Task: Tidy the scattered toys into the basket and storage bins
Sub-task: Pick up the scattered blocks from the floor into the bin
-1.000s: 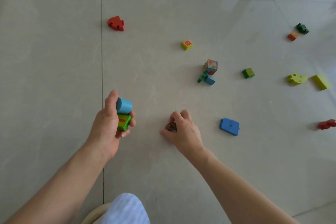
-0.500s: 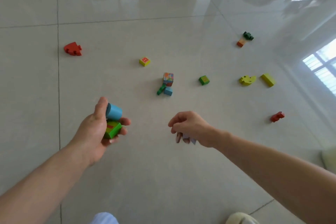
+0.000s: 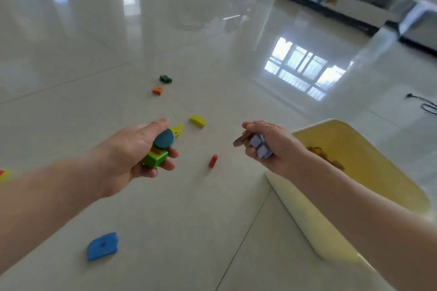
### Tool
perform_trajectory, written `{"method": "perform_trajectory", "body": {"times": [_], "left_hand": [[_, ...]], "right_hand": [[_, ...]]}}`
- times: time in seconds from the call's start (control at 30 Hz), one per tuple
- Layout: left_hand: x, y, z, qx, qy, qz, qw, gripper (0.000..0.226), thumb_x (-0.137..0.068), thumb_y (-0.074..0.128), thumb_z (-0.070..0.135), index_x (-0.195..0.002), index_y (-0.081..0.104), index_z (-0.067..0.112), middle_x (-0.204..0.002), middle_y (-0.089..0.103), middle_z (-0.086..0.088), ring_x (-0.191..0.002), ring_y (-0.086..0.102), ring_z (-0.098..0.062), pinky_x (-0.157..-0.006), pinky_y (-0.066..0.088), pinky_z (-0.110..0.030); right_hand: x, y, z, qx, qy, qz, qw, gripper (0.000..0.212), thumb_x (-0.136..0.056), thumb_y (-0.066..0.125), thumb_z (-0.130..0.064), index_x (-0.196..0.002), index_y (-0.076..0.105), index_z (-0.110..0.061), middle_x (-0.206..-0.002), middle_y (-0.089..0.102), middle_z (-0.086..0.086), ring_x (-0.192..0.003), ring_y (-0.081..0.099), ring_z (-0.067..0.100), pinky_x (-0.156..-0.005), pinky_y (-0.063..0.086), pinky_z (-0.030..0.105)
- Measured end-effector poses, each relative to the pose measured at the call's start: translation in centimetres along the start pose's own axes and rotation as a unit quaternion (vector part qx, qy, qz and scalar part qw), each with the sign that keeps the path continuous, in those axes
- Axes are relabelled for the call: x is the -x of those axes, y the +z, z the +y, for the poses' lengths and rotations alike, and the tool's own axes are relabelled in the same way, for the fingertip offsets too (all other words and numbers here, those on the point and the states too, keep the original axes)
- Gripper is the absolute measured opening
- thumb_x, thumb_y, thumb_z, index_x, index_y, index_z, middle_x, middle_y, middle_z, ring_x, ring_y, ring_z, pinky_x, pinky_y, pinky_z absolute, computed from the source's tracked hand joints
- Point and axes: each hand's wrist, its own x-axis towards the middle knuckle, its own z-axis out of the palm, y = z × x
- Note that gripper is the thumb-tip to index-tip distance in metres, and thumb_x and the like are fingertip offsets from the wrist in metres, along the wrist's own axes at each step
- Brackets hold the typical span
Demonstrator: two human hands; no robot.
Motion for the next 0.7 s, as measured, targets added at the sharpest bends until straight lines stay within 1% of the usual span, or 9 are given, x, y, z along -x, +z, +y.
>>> {"method": "perform_trajectory", "body": {"times": [0.1,0.23,0.27,0.33,0.37,0.43,0.53,0.6,0.7], "left_hand": [[-1.8,10.7,1.8,-0.009,-0.035,-0.1,0.994,0.027,-0.095,0.045,0.037,-0.092,0.054,0.012,-0.075,0.063,-0.009,-0.046,0.062,-0.013,-0.036,0.042,-0.019],[-1.9,22.6,1.6,-0.007,-0.087,-0.218,0.972,0.024,-0.095,0.048,0.029,-0.101,0.052,0.006,-0.085,0.057,-0.014,-0.063,0.059,-0.021,-0.039,0.05,-0.021],[-1.6,24.9,1.6,0.01,-0.107,-0.244,0.964,0.025,-0.095,0.048,0.029,-0.104,0.051,0.005,-0.09,0.056,-0.015,-0.069,0.06,-0.022,-0.046,0.055,-0.025],[-1.3,28.3,1.5,0.054,-0.138,-0.296,0.944,0.03,-0.095,0.048,0.031,-0.113,0.049,0.007,-0.111,0.055,-0.015,-0.093,0.061,-0.026,-0.078,0.057,-0.035],[-1.3,29.3,1.4,0.08,-0.144,-0.317,0.934,0.036,-0.095,0.047,0.033,-0.122,0.046,0.009,-0.126,0.05,-0.015,-0.11,0.056,-0.028,-0.096,0.048,-0.04],[-1.4,30.6,1.2,0.119,-0.145,-0.331,0.925,0.048,-0.095,0.047,0.033,-0.137,0.035,0.014,-0.147,0.033,-0.014,-0.135,0.035,-0.028,-0.111,0.031,-0.043],[-2.9,29.6,-0.3,0.047,-0.089,-0.287,0.953,0.032,-0.094,0.049,0.025,-0.126,0.047,0.017,-0.14,0.039,-0.008,-0.134,0.034,-0.024,-0.105,0.035,-0.04],[-4.2,27.3,-1.9,0.0,-0.065,-0.237,0.969,0.026,-0.094,0.049,0.02,-0.12,0.05,0.018,-0.12,0.051,-0.006,-0.117,0.048,-0.022,-0.093,0.043,-0.038],[-5.8,23.0,-4.1,-0.01,-0.074,-0.168,0.983,0.013,-0.095,0.047,0.015,-0.107,0.052,0.014,-0.096,0.059,-0.006,-0.095,0.057,-0.021,-0.08,0.047,-0.037]], "right_hand": [[0.4,-9.3,-0.9,-0.098,-0.001,0.138,0.986,0.02,-0.098,0.045,-0.012,-0.079,0.051,-0.007,-0.041,0.043,0.005,-0.028,0.03,0.009,-0.035,0.037,0.017],[1.2,-18.9,0.1,-0.237,0.026,0.268,0.933,0.028,-0.1,0.039,-0.02,-0.077,0.048,-0.007,-0.074,0.047,0.01,-0.057,0.045,0.019,-0.034,0.041,0.017],[1.5,-20.6,0.4,-0.257,0.032,0.278,0.925,0.03,-0.101,0.036,-0.022,-0.077,0.047,-0.007,-0.079,0.047,0.012,-0.061,0.047,0.022,-0.035,0.042,0.019],[2.3,-22.9,0.7,-0.294,0.037,0.281,0.913,0.032,-0.101,0.033,-0.026,-0.08,0.046,-0.006,-0.096,0.05,0.018,-0.073,0.052,0.028,-0.048,0.048,0.028],[2.5,-23.5,0.8,-0.306,0.038,0.277,0.91,0.031,-0.101,0.033,-0.028,-0.085,0.047,-0.006,-0.11,0.048,0.022,-0.085,0.054,0.033,-0.062,0.051,0.033],[2.8,-24.7,1.0,-0.276,0.053,0.282,0.917,0.031,-0.1,0.034,-0.033,-0.109,0.05,-0.008,-0.14,0.033,0.022,-0.119,0.044,0.04,-0.092,0.042,0.05],[2.3,-25.1,1.4,-0.183,0.079,0.332,0.922,0.05,-0.099,0.035,-0.037,-0.144,0.03,-0.015,-0.156,0.014,0.012,-0.141,0.02,0.036,-0.11,0.022,0.056],[1.6,-24.0,1.7,-0.16,0.054,0.36,0.918,0.046,-0.099,0.038,-0.028,-0.142,0.032,-0.013,-0.153,0.024,0.01,-0.139,0.025,0.03,-0.113,0.025,0.05],[0.2,-20.3,2.3,-0.085,-0.051,0.38,0.92,0.027,-0.098,0.04,-0.012,-0.123,0.048,-0.014,-0.126,0.049,0.005,-0.121,0.047,0.022,-0.102,0.041,0.04]]}}
